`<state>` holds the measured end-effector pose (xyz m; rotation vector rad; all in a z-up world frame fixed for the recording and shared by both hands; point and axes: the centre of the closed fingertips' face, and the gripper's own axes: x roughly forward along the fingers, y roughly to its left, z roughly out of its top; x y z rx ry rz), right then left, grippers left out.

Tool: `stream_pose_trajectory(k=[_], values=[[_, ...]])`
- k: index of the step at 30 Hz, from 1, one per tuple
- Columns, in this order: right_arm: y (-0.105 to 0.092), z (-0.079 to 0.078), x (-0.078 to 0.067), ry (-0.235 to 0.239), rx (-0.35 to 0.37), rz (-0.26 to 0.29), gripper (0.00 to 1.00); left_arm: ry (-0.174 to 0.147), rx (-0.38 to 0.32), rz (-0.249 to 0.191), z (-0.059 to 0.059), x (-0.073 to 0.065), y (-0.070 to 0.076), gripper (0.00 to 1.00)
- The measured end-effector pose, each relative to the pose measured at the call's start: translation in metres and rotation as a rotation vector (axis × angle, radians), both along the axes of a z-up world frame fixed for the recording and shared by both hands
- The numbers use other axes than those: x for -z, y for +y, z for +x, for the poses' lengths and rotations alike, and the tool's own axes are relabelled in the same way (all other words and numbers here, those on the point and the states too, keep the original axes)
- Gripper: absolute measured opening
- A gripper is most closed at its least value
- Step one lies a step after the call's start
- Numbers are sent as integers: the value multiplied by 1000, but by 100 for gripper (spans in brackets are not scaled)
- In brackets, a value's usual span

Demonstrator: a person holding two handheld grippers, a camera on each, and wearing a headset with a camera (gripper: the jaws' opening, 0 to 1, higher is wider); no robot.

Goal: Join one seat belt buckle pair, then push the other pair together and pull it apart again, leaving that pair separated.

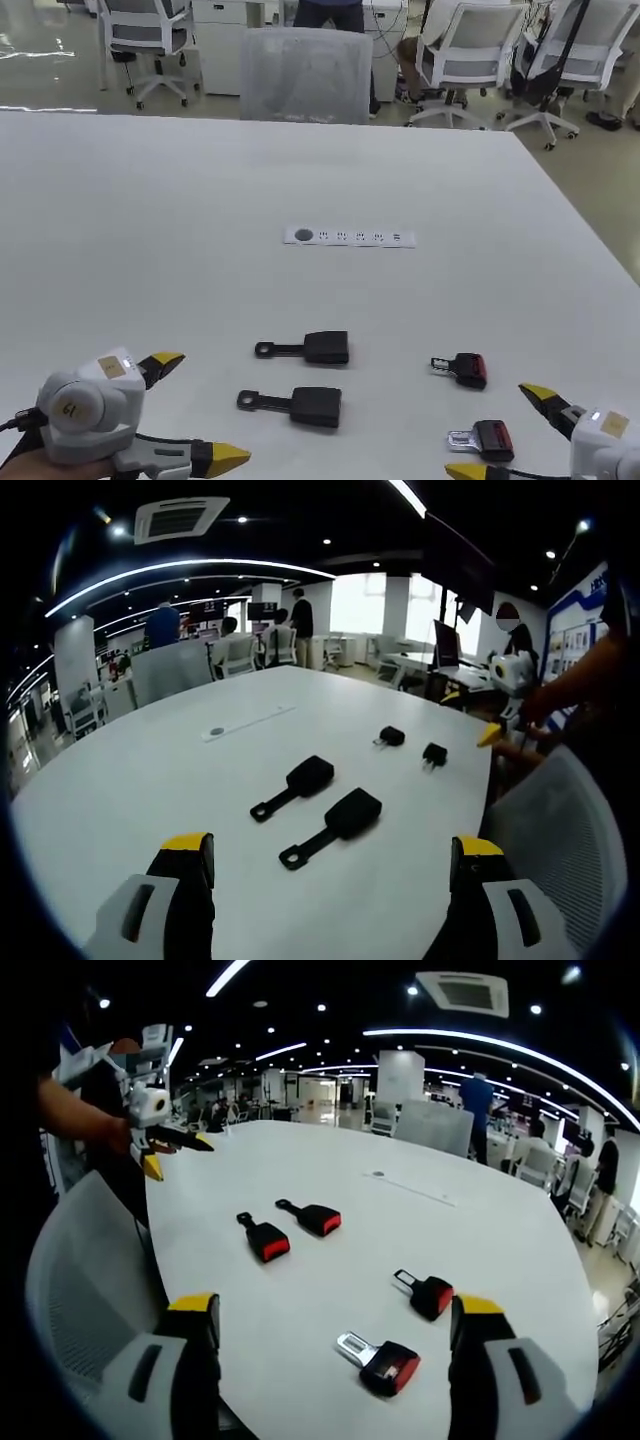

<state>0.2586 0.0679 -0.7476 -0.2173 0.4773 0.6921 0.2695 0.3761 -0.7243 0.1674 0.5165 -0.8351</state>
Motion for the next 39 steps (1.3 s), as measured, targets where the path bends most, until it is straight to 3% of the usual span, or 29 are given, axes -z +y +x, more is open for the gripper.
stream_pose_trajectory(k=[11,18,26,29,39], values=[[3,-2,8,27,-5,-2,96,3,-3,-4,1,1,-3,100],[9,-2,2,15,-4,-14,96,-6,3,-14,0,-1,2,100],[15,-7,-3,6,8,-45,96,-23,47,-27,-1,-3,-2,100],[10,-9,1,25,21,-73,95,-27,64,-29,-1,-3,-2,100],[-3,-17,5,43,36,-119,92,-39,134,-23,0,-3,-20,100]])
